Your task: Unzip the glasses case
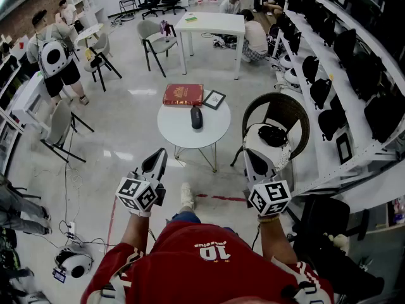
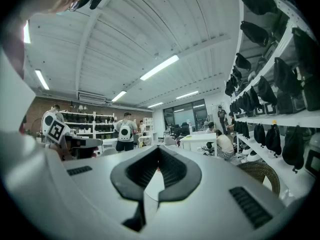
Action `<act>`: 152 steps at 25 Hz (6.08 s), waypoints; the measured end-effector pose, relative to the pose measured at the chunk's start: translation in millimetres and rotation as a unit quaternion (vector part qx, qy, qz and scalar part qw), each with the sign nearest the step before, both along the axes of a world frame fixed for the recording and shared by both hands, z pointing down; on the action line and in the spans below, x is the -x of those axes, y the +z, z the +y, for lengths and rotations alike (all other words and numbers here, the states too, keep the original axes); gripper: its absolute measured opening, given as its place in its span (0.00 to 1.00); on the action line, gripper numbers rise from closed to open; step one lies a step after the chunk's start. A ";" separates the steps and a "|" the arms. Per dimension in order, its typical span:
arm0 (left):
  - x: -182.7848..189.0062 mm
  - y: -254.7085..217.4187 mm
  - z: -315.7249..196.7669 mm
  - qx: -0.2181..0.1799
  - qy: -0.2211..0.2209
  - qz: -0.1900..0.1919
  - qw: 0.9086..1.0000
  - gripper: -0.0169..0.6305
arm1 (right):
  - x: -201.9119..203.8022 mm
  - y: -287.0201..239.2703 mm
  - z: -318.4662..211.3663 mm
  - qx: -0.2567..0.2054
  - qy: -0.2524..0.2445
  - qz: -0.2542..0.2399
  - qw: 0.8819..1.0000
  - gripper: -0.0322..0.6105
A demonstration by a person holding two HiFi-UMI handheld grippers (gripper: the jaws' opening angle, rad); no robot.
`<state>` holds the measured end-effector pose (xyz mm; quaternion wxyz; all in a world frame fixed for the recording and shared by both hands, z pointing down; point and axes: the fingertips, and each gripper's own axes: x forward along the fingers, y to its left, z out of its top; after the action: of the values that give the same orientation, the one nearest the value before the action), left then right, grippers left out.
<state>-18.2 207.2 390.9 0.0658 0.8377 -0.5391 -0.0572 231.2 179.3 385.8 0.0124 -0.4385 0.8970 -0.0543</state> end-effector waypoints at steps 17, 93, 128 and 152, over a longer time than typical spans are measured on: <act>0.6 6.5 -12.6 0.001 0.006 0.018 1.000 0.04 | -2.6 0.4 -7.1 -0.004 0.010 0.011 1.000 0.07; 105.9 34.0 -413.0 0.082 0.169 0.064 0.980 0.04 | 154.0 -13.5 -346.0 0.011 0.087 0.019 0.996 0.07; 32.2 278.8 -456.7 0.363 0.150 0.108 0.913 0.47 | 116.8 30.2 -379.2 0.054 0.086 0.022 0.995 0.07; 12.4 441.4 -478.4 0.530 0.073 0.068 0.842 0.55 | 78.7 67.1 -430.0 0.111 0.087 0.006 0.990 0.07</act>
<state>-30.6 -271.2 832.3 0.5403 0.7061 -0.4182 0.1860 152.5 -250.7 452.9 -0.0367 -0.5135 0.8442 -0.1493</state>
